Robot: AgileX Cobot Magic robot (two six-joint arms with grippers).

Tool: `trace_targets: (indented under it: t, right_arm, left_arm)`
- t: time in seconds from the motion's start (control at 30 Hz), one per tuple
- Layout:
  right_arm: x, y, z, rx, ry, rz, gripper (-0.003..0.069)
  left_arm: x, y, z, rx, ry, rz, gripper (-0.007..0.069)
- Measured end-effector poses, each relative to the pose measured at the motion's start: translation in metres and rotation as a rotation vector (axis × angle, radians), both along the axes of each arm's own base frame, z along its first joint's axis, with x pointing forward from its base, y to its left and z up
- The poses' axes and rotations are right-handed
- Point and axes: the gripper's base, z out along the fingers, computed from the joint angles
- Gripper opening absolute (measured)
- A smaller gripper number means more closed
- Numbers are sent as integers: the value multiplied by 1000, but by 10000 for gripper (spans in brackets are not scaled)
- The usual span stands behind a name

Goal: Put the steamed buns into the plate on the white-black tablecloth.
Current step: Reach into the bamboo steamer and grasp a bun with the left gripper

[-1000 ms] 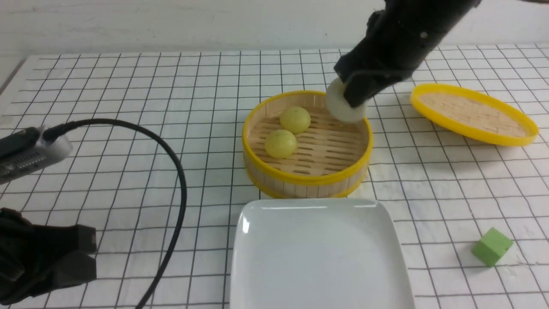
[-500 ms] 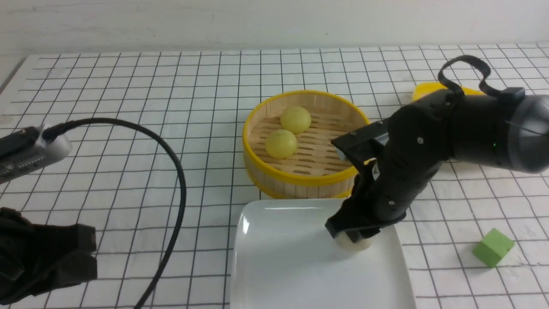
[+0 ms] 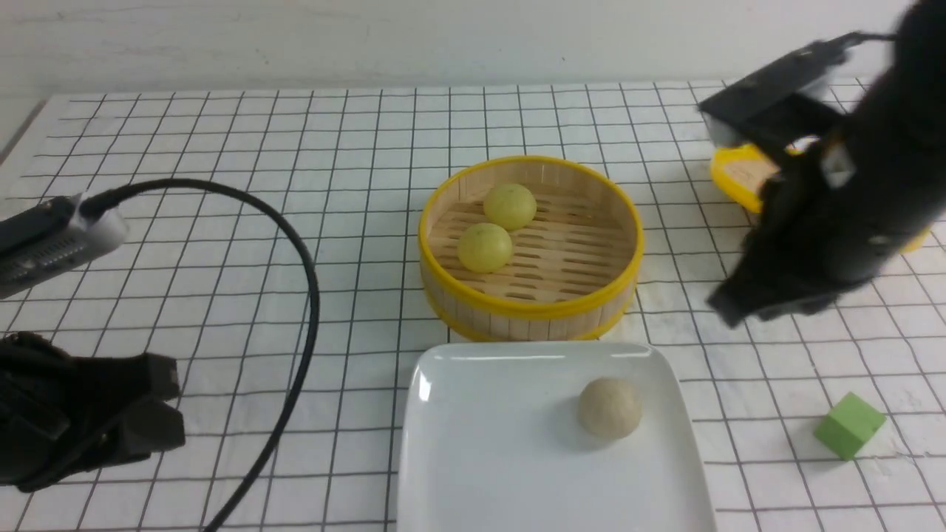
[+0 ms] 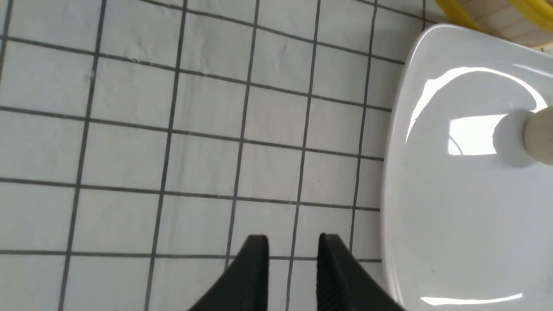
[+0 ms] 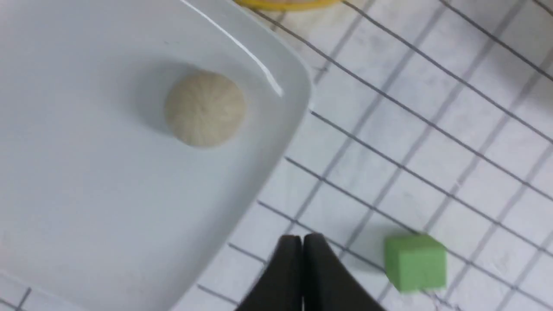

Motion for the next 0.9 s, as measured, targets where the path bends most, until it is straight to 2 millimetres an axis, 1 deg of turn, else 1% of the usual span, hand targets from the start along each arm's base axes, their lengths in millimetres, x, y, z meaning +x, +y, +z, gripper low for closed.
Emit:
trace_targets:
  t: [0.03, 0.07, 0.1, 0.13, 0.17, 0.23, 0.27, 0.33, 0.4, 0.47, 0.5, 0.53, 0.57, 0.6, 0.63, 0.67, 0.7, 0.73, 0.77, 0.83, 0.87, 0.9]
  right_arm:
    - [-3, -3, -1, -2, 5, -8, -11]
    - [-14, -13, 4, 10, -7, -30, -14]
    - [-33, -28, 3, 24, -11, -72, -15]
    - [-47, -38, -1, 32, -16, -91, -15]
    - [-49, -39, -2, 32, -16, -91, -15]
    - [-73, -52, -18, 48, -36, -93, -15]
    - [-74, -53, -19, 51, -40, -92, -15]
    - [-88, -60, -35, 61, -55, -88, -15]
    - [-93, -63, -46, 64, -60, -86, -15]
    - [-94, -63, -52, 62, -56, -85, -14]
    - [-94, -63, -56, 63, -57, -83, -13]
    - [-94, -63, -58, 64, -59, -83, -13]
    - [-94, -63, -58, 68, -66, -82, -13]
    - [-93, -62, -58, 73, -74, -81, -11]
    - [-93, -62, -58, 74, -75, -81, -11]
    - [-92, -62, -57, 80, -84, -81, -10]
    - [-92, -62, -57, 81, -86, -81, -10]
    - [-92, -62, -57, 82, -87, -81, -9]
    - [-92, -62, -57, 83, -89, -80, -8]
    - [-92, -62, -57, 84, -89, -81, -8]
    - [-92, -62, -57, 84, -89, -81, -8]
    - [-92, -62, -57, 84, -89, -81, -7]
  left_arm:
    - [1, 0, -1, -3, 5, 0, 169]
    - [6, -1, -3, -13, 22, -3, 133]
    - [14, -3, -5, -30, 46, -13, 76]
    - [22, -5, -7, -48, 71, -26, 36]
    - [25, -6, -7, -53, 76, -35, 27]
    - [45, -11, -4, -102, 107, -79, 2]
    - [48, -12, -1, -106, 101, -82, 2]
    - [68, -22, 5, -126, 105, -129, 2]
    - [87, -39, 11, -116, 100, -185, 2]
    - [99, -59, 12, -94, 111, -242, 4]
    - [115, -82, 18, -62, 101, -287, 16]
    - [121, -96, 19, -34, 97, -317, 31]
    - [130, -106, 21, -22, 93, -318, 41]
    - [142, -121, 23, 8, 81, -323, 69]
    - [144, -124, 23, 13, 80, -323, 73]
    - [158, -141, 25, 59, 58, -326, 123]
    - [168, -150, 22, 83, 53, -322, 151]
    - [178, -161, 26, 123, 14, -333, 199]
    - [189, -171, 25, 155, -14, -341, 242]
    - [202, -187, 21, 205, -53, -364, 323]
    - [203, -188, 21, 205, -53, -364, 323]
    - [213, -203, 13, 233, -68, -385, 384]
